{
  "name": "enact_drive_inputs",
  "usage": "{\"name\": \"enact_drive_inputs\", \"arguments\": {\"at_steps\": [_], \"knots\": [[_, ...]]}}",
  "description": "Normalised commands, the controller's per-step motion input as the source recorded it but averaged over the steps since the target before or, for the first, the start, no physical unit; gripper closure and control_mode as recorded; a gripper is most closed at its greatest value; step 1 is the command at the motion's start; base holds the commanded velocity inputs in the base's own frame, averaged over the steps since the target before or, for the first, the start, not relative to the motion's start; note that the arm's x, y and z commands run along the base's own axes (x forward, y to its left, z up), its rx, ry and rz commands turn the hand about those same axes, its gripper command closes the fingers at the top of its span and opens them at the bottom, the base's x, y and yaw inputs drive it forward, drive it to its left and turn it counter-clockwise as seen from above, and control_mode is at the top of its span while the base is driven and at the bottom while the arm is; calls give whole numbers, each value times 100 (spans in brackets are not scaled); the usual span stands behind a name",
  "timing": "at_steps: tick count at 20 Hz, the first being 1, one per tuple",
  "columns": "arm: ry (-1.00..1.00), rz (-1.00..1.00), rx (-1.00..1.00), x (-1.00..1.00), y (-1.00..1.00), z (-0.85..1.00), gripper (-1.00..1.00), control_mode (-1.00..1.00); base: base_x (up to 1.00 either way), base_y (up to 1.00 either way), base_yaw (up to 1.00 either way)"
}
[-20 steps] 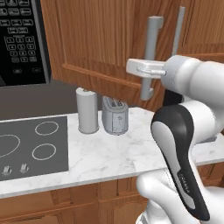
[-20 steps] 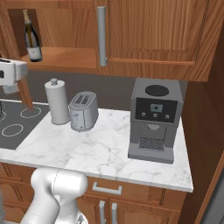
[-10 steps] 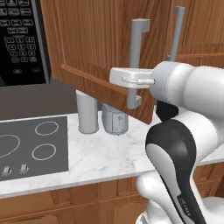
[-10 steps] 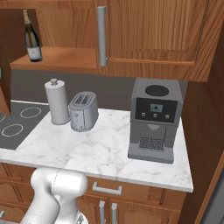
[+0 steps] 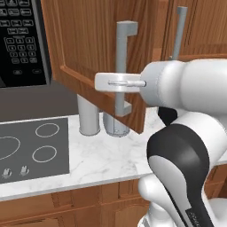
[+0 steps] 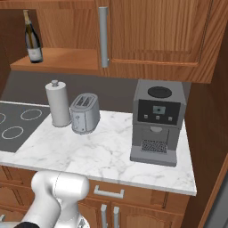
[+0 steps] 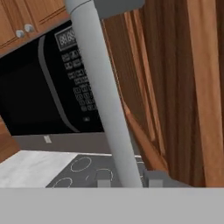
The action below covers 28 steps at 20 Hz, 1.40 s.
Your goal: Get the candle and the wine from the cabinet and move them to the dining counter.
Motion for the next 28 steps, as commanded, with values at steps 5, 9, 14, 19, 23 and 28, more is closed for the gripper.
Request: {"name": "enact_drive_inputs", "arguments": {"at_steps": [5,9,14,19,23,28], "knots": [[12,8,0,-28,42,-16,100,-100,0,0,0],[11,8,0,-27,44,-18,100,-100,0,0,0],[11,8,0,-26,47,-20,100,-100,0,0,0],[9,8,0,-26,47,-19,100,-100,0,0,0],[7,7,0,-22,45,-18,100,-100,0,0,0],[4,4,0,-7,40,-15,100,-100,0,0,0]]}}
